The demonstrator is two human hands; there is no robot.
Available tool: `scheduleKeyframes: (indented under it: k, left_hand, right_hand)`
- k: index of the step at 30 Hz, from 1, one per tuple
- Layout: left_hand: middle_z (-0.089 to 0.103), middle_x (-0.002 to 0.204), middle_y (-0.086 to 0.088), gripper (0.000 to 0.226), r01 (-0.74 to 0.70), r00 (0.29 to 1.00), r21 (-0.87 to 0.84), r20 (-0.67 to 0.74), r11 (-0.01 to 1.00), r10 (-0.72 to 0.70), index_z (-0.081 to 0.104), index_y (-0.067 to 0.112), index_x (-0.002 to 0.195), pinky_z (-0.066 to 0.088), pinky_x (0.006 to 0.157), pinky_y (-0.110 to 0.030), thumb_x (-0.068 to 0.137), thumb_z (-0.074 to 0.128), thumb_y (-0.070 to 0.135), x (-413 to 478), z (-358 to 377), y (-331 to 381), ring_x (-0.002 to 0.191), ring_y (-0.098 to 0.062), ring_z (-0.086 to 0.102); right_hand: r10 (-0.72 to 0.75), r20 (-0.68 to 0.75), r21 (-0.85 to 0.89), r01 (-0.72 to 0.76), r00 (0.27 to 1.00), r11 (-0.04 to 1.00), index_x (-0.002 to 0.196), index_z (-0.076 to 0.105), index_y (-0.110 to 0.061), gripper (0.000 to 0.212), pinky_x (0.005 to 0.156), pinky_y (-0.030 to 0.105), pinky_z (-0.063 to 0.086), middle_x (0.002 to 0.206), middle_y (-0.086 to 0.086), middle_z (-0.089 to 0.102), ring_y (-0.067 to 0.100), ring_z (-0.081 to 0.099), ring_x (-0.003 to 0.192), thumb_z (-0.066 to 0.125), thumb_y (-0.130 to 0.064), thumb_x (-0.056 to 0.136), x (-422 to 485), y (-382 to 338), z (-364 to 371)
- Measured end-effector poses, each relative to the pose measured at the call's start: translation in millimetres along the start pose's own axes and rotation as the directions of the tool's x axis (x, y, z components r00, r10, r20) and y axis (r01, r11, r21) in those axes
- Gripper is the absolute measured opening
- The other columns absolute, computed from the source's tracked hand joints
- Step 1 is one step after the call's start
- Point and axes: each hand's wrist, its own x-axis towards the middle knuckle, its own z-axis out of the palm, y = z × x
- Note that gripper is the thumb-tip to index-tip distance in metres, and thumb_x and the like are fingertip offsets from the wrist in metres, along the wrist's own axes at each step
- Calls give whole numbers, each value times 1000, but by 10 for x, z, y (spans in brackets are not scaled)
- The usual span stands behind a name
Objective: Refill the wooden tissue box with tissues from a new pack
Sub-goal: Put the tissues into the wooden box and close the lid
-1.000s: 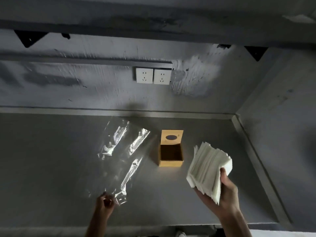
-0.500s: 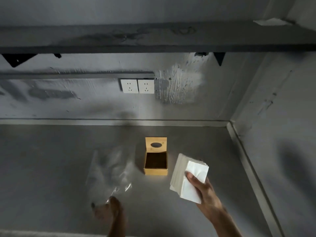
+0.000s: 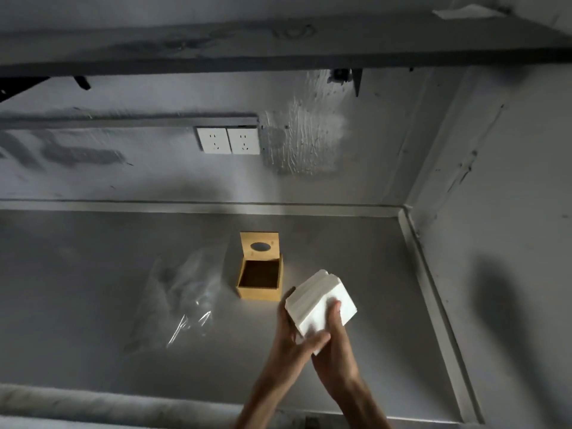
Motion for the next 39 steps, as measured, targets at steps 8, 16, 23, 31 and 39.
scheduleKeyframes:
  k: [8,16,23,31,39]
  left_hand:
    - [59,121,-1,94,82,991,-66,115,994,-74,24,38,137,54,90,-38,66,81,17,14,-173,4,110,-19,62]
    - [50,124,-3,109,141,905,261,357,955,-231,2,43,144,47,93,-17,74,77,6,135,-219,-319,114,-8,55]
    - [30,142,-1,109,104,865,525,372,845,-338,-5,52,143,36,111,-41,72,73,23,254,-149,-1047,125,-16,38]
    - [1,152,17,112,-46,837,560,474,827,-274,-8,41,147,20,119,-32,73,75,28,306,-182,-1361,143,-8,10]
    - [15,152,3,115,35,804,565,474,824,-359,-7,38,149,23,115,-41,72,79,26,397,-238,-1349,134,-8,17]
  right_hand:
    - [89,167,-393,-16,982,919,152,14,-26,97,97,40,50,147,11,45,30,52,128,74,-6,79,0,-387,-622]
    - [101,55,-729,-29,993,684,130,47,-30,75,93,34,52,121,2,64,28,56,119,85,-9,69,126,-122,-1152]
    - [-31,-168,-920,-145,985,365,120,34,-52,72,88,33,51,122,-2,61,18,58,108,79,-32,68,265,599,-1509]
    - [82,-129,-937,-148,988,317,140,28,-43,88,103,30,43,138,-9,48,10,47,127,79,-27,70,316,557,-1784]
    - [178,-130,-920,-185,976,346,139,24,-46,86,108,39,42,145,-7,43,17,42,136,74,-10,79,324,544,-1733]
